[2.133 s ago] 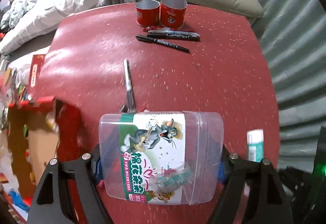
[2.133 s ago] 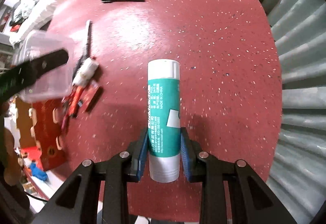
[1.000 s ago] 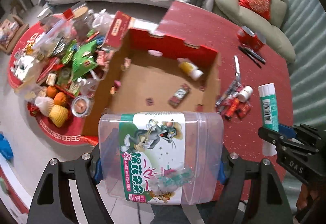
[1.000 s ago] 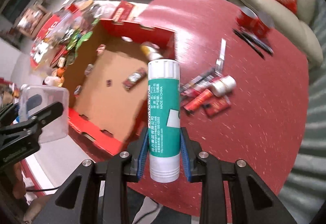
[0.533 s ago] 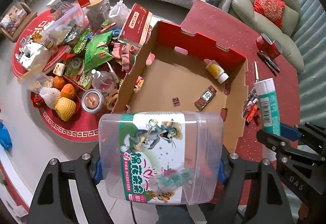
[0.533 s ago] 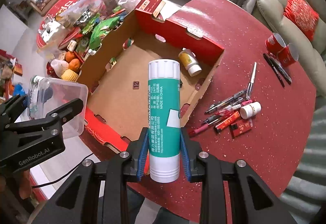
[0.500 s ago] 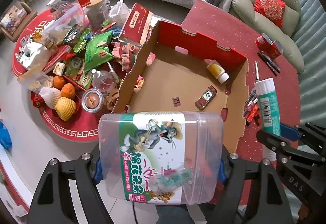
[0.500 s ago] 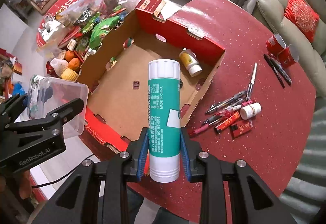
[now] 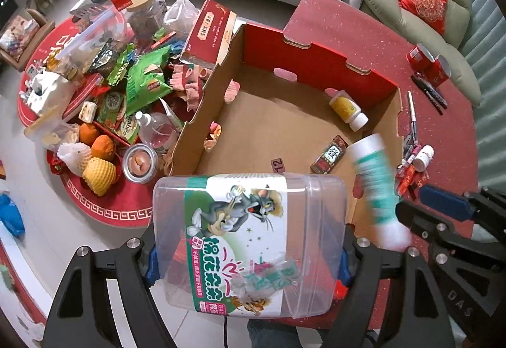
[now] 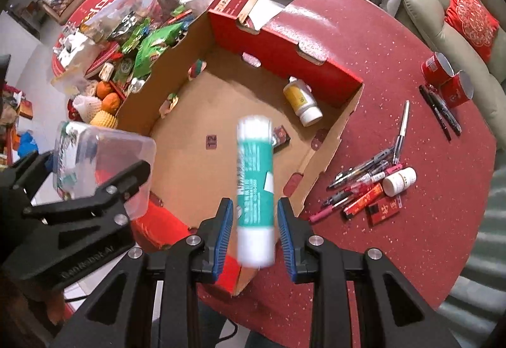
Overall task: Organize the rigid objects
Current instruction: 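Carry the plastic box and glue stick into the cardboard box and release both, then withdraw both open grippers from the cardboard box toward the pens, then grasp a black gel pen with the left gripper while the right gripper grasps the red pack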
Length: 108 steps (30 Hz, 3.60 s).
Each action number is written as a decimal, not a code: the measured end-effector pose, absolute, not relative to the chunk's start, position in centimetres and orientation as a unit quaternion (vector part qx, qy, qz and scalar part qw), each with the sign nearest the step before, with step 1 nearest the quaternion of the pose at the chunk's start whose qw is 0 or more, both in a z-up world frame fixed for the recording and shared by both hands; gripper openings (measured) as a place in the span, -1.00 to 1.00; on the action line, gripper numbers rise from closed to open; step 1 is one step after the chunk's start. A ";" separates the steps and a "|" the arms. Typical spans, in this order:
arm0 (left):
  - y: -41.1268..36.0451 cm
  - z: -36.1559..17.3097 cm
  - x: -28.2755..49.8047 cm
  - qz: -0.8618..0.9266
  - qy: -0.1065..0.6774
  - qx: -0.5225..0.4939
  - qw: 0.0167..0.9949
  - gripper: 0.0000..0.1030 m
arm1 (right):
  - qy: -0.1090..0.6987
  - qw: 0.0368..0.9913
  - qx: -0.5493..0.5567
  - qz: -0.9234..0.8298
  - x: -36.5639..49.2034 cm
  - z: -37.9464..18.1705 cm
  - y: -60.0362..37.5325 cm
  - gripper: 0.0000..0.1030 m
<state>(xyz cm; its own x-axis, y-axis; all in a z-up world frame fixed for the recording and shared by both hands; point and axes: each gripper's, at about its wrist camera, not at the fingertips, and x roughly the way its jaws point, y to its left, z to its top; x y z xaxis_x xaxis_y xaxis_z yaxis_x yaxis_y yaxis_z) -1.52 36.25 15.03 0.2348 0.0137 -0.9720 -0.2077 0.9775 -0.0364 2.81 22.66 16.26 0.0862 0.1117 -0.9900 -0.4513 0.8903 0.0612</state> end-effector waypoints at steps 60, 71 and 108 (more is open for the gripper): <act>16.8 15.9 1.7 -0.006 0.634 0.044 0.772 1.00 | 0.685 0.727 -0.002 0.055 1.9 15.5 -1.3 0.60; 11.7 15.2 1.7 -0.002 0.650 0.053 0.758 1.00 | 0.675 0.735 -0.027 0.061 3.0 15.8 -5.3 0.60; -0.7 1.1 7.6 -0.208 0.696 -0.019 0.687 0.99 | 0.748 0.662 0.047 -0.015 -1.0 7.6 -17.4 0.60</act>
<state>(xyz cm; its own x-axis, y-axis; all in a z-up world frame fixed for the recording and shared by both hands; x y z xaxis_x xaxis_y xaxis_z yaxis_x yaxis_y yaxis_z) 7.62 -0.72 1.07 -0.0561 -0.3120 -0.9484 0.2591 0.9128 -0.3156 -1.01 -17.37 7.62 -0.1195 0.0494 -0.9916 0.0904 0.9952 0.0387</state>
